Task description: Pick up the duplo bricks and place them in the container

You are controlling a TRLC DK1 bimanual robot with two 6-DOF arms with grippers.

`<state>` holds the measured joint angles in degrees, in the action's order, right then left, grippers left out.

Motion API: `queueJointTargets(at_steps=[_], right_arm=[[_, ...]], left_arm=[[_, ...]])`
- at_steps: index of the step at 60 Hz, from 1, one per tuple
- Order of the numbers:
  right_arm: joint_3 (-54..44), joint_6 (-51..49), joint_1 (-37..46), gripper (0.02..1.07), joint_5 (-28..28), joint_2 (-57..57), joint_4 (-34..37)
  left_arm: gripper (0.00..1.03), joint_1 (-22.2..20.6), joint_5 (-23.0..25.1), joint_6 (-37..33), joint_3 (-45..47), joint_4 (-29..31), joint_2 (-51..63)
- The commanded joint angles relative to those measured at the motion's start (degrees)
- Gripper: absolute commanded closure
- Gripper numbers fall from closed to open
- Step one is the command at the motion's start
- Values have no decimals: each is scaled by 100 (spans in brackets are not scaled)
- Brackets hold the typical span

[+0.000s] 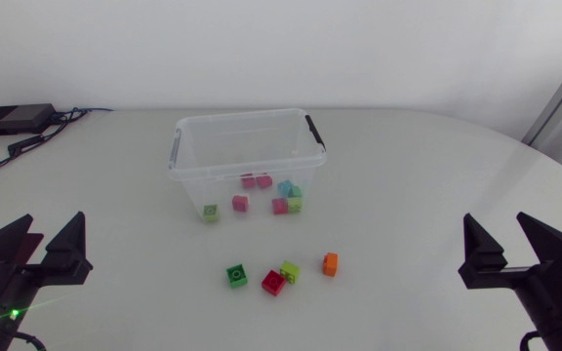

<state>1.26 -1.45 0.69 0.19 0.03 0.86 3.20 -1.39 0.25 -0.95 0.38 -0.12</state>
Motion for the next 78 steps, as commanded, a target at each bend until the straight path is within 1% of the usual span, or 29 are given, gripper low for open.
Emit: queueJointTargets(at_steps=[1, 18, 24, 33, 40, 45, 50, 51, 55, 57, 59, 60, 61, 64, 65, 67, 71, 74, 76, 78], right_arm=[[-134, 145, -42, 6, 17, -30, -51], [-134, 137, -122, 6, 17, -47, -60], [-126, 101, -166, 6, 17, -47, -69], [-47, 31, -201, 6, 17, -38, -121], [138, 22, -245, 7, 17, 111, -174], [349, 14, -333, 7, 17, 621, -236], [551, 22, -341, 7, 17, 1078, -271], [657, 22, -350, 7, 17, 1271, -271], [929, 22, -368, 7, 17, 1781, -253], [1034, 22, -376, 7, 17, 1992, -236], [1122, 31, -385, 7, 17, 2150, -218], [1228, 40, -385, 7, 17, 2370, -201], [1289, 40, -385, 7, 25, 2475, -174], [1412, 57, -394, 7, 25, 2704, -130], [1518, 110, -412, 7, 87, 2941, -113], [1588, 145, -420, 7, 104, 3055, -60], [1869, 286, -447, 7, 298, 3495, 151], [2072, 312, -447, 7, 386, 3758, 423], [2318, 312, -447, 7, 526, 4075, 757], [2537, 304, -447, 7, 676, 4382, 1074]], left_arm=[[4, -30, -19, 98, 77, 32, -50], [4, -83, -19, 89, 60, 32, -67], [4, -250, -19, 80, -133, 111, -58], [4, -206, -19, 63, -371, 146, 170], [4, -188, -19, 63, -863, 217, 979], [5, -197, -28, 63, -1408, 340, 1998], [5, -224, -19, 63, -1786, 489, 2605], [6, -303, -19, 1, -1953, 630, 2781], [8, -478, -19, -333, -2313, 885, 3132], [9, -540, -28, -403, -2498, 1043, 3308], [9, -549, -28, -447, -2542, 1078, 3352], [9, -663, -28, -649, -2797, 1324, 3659], [9, -733, -28, -711, -2893, 1438, 3783], [9, -874, -28, -825, -3078, 1640, 4020], [9, -1015, -28, -939, -3245, 1825, 4327], [9, -1076, -28, -983, -3324, 1913, 4494], [9, -1234, -28, -1352, -3561, 2089, 5110], [9, -1480, -28, -1669, -3711, 2221, 5549], [9, -1639, -28, -1950, -3772, 2264, 5901], [9, -1814, -28, -2073, -3851, 2361, 6173]])
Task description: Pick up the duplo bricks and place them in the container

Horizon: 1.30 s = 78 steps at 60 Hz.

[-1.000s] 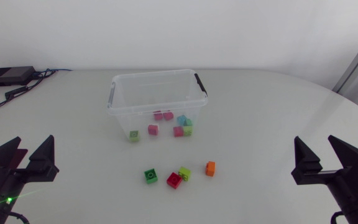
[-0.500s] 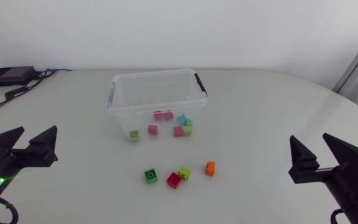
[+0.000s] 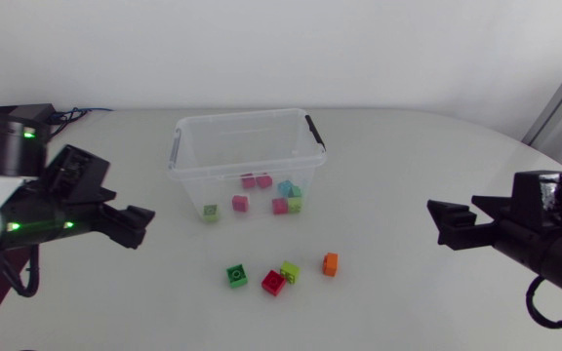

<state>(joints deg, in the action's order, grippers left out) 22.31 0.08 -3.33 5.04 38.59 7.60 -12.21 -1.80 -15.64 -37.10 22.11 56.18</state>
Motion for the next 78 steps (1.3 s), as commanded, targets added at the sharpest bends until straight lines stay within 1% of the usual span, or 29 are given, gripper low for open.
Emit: queueJointTargets(at_steps=[1, 4, 5, 8, 12, 13, 14, 18, 20, 22, 23, 25, 26, 28, 31, 33, 35, 40, 44, 55, 57, 59, 63, 68, 70, 73, 75, 78], right_arm=[[512, 142, -45, 7, 226, 624, 497], [714, 10, -45, 7, 234, 958, 770], [775, -52, -45, 7, 234, 1081, 831], [951, -157, -45, 7, 270, 1397, 1025], [1074, -263, -45, 7, 349, 1608, 1183], [1074, -263, -45, 7, 349, 1608, 1183], [1127, -386, -45, 7, 437, 1669, 1280], [1303, -667, -45, 7, 753, 1933, 1631], [1391, -843, -45, 7, 815, 2083, 1781], [1452, -1018, -45, 7, 841, 2206, 1895], [1487, -1238, -45, 7, 859, 2311, 1965], [1514, -1519, -53, 7, 859, 2390, 2009], [1505, -1634, -71, 7, 859, 2425, 2009], [1514, -1853, -124, 7, 850, 2478, 2009], [1584, -1976, -150, 7, 894, 2610, 2097], [1663, -2214, -212, 7, 1122, 2689, 2405], [1610, -2539, -256, 7, 1280, 2663, 2475], [1461, -3005, -405, 7, 1483, 2575, 2405], [1478, -3128, -466, 7, 1667, 2601, 2396], [1549, -3435, -853, 7, 1667, 2645, 2308], [1549, -3506, -950, 7, 1667, 2654, 2308], [1540, -3541, -1091, 7, 1650, 2680, 2273], [1540, -3506, -1389, 7, 1395, 2803, 2132], [1575, -3497, -1512, 7, 1351, 2961, 2000], [1619, -3497, -1521, 7, 1359, 3076, 1983], [1672, -3506, -1521, 7, 1386, 3181, 1948], [1681, -3523, -1530, 7, 1386, 3252, 1895], [1689, -3541, -1565, 7, 1377, 3331, 1833]], left_arm=[[9, -344, 5, -493, -262, 241, 648], [8, -493, 22, -686, -350, 435, 982], [8, -502, 22, -704, -359, 435, 1009], [9, -730, 119, -836, -342, 426, 1316], [9, -968, 339, -915, -342, 443, 1545], [9, -968, 339, -915, -342, 443, 1545], [9, -1047, 470, -959, -359, 479, 1668], [9, -1319, 593, -1046, -403, 540, 1931], [9, -1390, 629, -1073, -438, 549, 2055], [9, -1425, 787, -1108, -509, 549, 2204], [9, -1442, 892, -1152, -552, 549, 2301], [9, -1460, 936, -1187, -570, 540, 2336], [9, -1486, 1015, -1266, -596, 523, 2424], [9, -1539, 1015, -1328, -605, 470, 2468], [9, -1609, 1024, -1468, -526, 83, 2485], [9, -1636, 1156, -1600, -561, -14, 2538], [9, -1653, 1226, -1662, -614, -14, 2626], [9, -1768, 1279, -1811, -658, -93, 2784], [9, -1838, 1297, -1873, -667, -233, 2933], [9, -1996, 1305, -2040, -763, -312, 3355], [12, -2005, 1314, -2057, -799, -330, 3452], [12, -2014, 1305, -2066, -816, -330, 3505], [12, -2049, 1314, -2092, -834, -339, 3566], [12, -2075, 1314, -2092, -878, -348, 3681], [16, -2075, 1314, -2092, -930, -356, 3804], [17, -2075, 1314, -2092, -992, -348, 3927], [21, -2075, 1314, -2101, -1018, -356, 4006], [25, -2075, 1314, -2110, -1062, -356, 4058]])
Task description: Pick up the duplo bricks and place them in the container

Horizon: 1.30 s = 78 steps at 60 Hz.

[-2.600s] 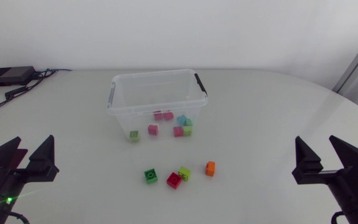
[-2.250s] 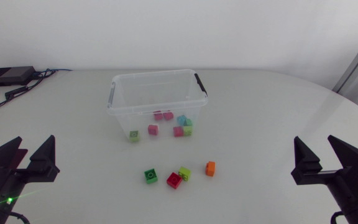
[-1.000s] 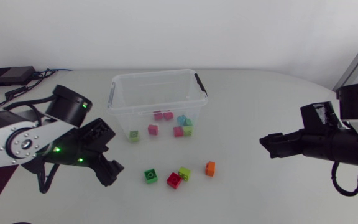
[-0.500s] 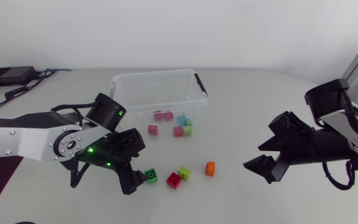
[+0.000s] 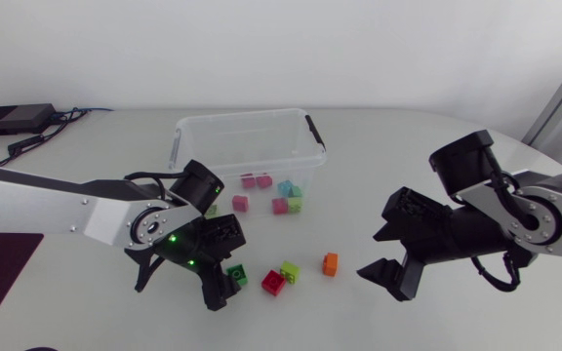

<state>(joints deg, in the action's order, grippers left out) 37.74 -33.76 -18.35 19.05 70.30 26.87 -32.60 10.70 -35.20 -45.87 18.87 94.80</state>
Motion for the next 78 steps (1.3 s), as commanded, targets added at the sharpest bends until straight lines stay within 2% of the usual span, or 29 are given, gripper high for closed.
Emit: queueJointTargets(at_steps=[1, 6, 9, 10, 15, 39, 42, 49, 51, 55, 61, 64, 65, 70, 78], right_arm=[[146, -166, -99, 7, -33, 229, -147], [173, -228, -187, 7, -85, 414, -253], [217, -307, -266, 7, -129, 572, -349], [234, -324, -301, 7, -138, 625, -367], [296, -403, -441, 7, -156, 854, -393], [682, -570, -793, 12, -173, 2014, -657], [700, -597, -802, 17, -173, 2093, -692], [805, -606, -837, 17, -244, 2304, -710], [832, -641, -846, 21, -244, 2383, -710], [841, -650, -872, 23, -252, 2506, -754], [849, -685, -881, 38, -252, 2603, -824], [849, -694, -881, 56, -235, 2638, -886], [849, -694, -872, 57, -235, 2655, -886], [849, -711, -855, 76, -191, 2690, -921], [876, -694, -811, 85, -182, 2761, -868]], left_arm=[[27, -36, 64, -154, -212, -33, 231], [42, -27, 152, -171, -274, -33, 319], [59, -10, 240, -171, -326, 2, 407], [68, -1, 257, -171, -353, 11, 425], [75, 17, 292, -180, -344, 37, 442], [79, 43, 319, -409, -115, 530, -120], [79, 43, 328, -417, -72, 574, -278], [79, 61, 328, -417, -54, 670, -586], [79, 87, 328, -409, -63, 714, -727], [79, 149, 336, -409, -72, 776, -1052], [79, 219, 380, -391, -142, 916, -1456], [79, 280, 380, -382, -221, 987, -1658], [79, 289, 380, -382, -230, 995, -1676], [79, 368, 433, -294, -379, 1057, -1931], [79, 658, 723, 84, -810, 1039, -2194]])
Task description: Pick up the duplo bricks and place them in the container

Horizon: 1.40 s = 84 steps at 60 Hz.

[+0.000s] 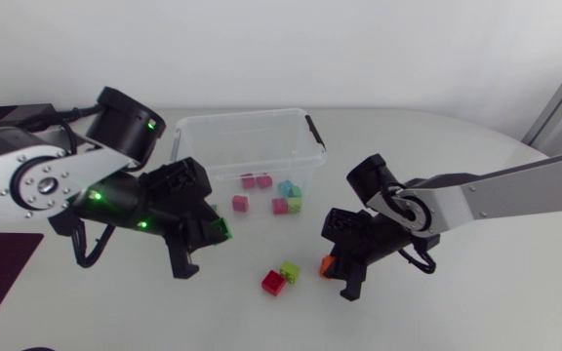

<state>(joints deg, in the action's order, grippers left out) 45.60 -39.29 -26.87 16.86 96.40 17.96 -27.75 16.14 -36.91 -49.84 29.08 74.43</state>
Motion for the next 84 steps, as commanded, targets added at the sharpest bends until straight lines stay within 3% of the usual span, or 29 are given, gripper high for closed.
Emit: queueJointTargets(at_steps=[1, 13, 21, 29, 41, 43, 46, 47, 50, 52, 58, 62, 78, 84], right_arm=[[80, -141, 51, 85, 36, 142, 33], [1, -114, 209, 89, 124, -350, 279], [10, 9, 200, 89, 124, -877, 507], [159, 158, 121, 89, 124, -1405, 815], [546, 448, -2, 89, 107, -1870, 1166], [643, 536, -11, 89, 98, -1932, 1193], [757, 633, -37, 89, 98, -2002, 1210], [783, 659, -37, 89, 89, -2011, 1210], [889, 738, -37, 89, 72, -2055, 1210], [968, 826, -37, 89, 72, -2081, 1184], [1275, 1011, -29, 89, 63, -2081, 1114], [1495, 1134, -20, 89, 54, -2055, 1026], [2576, 1468, -37, 89, 54, -1308, 701], [3051, 1573, -116, 89, 19, -772, 569]], left_arm=[[79, 208, 214, 272, -438, 10, -166], [78, 577, 363, 922, -676, -781, -210], [78, 903, 363, 1590, -764, -1730, 19], [78, 1061, 355, 1915, -975, -2152, 432], [72, 1149, -208, 2249, -1194, -2864, 1073], [69, 1131, -269, 2258, -1212, -2943, 1144], [49, 1114, -498, 2276, -1238, -3163, 1328], [38, 1114, -542, 2276, -1265, -3189, 1354], [29, 1131, -621, 2372, -1300, -3233, 1372], [18, 1158, -639, 2416, -1300, -3304, 1346], [8, 1210, -709, 2522, -1229, -3312, 1047], [7, 1228, -700, 2522, -1133, -3233, 792], [7, 1008, 3, 1924, -649, -1581, -438], [7, 788, 38, 1572, -377, -1054, -667]])
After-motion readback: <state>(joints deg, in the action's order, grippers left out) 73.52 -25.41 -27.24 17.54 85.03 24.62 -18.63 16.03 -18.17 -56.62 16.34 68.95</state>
